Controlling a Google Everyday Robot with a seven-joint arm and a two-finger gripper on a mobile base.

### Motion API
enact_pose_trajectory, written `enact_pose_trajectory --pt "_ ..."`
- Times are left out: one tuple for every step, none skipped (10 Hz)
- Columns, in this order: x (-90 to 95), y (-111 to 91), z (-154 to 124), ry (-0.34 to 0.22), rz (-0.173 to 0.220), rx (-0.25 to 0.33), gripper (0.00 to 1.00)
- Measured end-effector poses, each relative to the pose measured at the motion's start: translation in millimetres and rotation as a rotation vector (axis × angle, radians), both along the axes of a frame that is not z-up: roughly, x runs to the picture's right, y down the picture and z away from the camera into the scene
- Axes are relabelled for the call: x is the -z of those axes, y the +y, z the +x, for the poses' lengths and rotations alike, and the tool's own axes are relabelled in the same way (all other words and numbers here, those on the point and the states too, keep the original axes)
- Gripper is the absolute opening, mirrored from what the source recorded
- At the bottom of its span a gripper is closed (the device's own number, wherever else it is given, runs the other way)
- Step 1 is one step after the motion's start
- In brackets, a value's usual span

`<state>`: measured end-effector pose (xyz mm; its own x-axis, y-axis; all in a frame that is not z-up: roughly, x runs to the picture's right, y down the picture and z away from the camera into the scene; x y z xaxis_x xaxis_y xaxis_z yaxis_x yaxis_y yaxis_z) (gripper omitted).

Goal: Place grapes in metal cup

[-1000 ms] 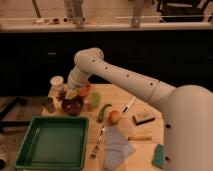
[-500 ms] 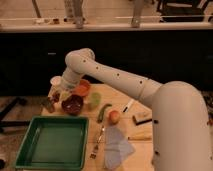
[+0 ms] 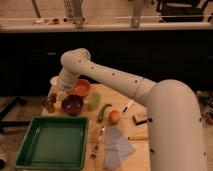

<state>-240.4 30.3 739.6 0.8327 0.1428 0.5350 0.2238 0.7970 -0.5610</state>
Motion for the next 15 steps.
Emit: enact_pose_trajectory --pt "-0.7 0.8 -0.2 0.0 -0.001 0.0 0.0" --pt "-0.7 0.5 0.3 0.0 -0.001 0.0 0.0" --pt "-1.2 0.1 1.9 0.002 -0.001 -0.002 0.0" --pt "-1.4 0.2 2.1 0.002 -0.002 -0.003 0.0" --pt "-2.3 -0.8 1.2 -0.003 -0.001 0.001 0.0" --pt "-3.2 -2.2 -4.8 -0.011 0.002 0.01 0.0" --pt "-3.8 -3.9 -16.7 -0.023 0.005 0.022 0.0" --pt "-4.0 -5.4 -29.8 -0.033 0.008 0.034 0.0" --pt "-4.0 -6.8 -46.8 -0.047 0.011 0.05 0.0" --pt "-3.3 -7.6 -58.5 -0.06 0.012 0.065 0.0" --pt "-3.6 -8.6 -65.1 -0.067 0.013 0.075 0.0" --pt "-4.7 -9.7 -72.2 -0.071 0.013 0.089 0.0" --pt "-6.0 -9.4 -81.4 -0.069 0.018 0.111 0.0" --pt "-7.4 -9.7 -86.6 -0.059 0.026 0.128 0.0" --pt "-8.8 -10.0 -89.9 -0.042 0.034 0.144 0.0"
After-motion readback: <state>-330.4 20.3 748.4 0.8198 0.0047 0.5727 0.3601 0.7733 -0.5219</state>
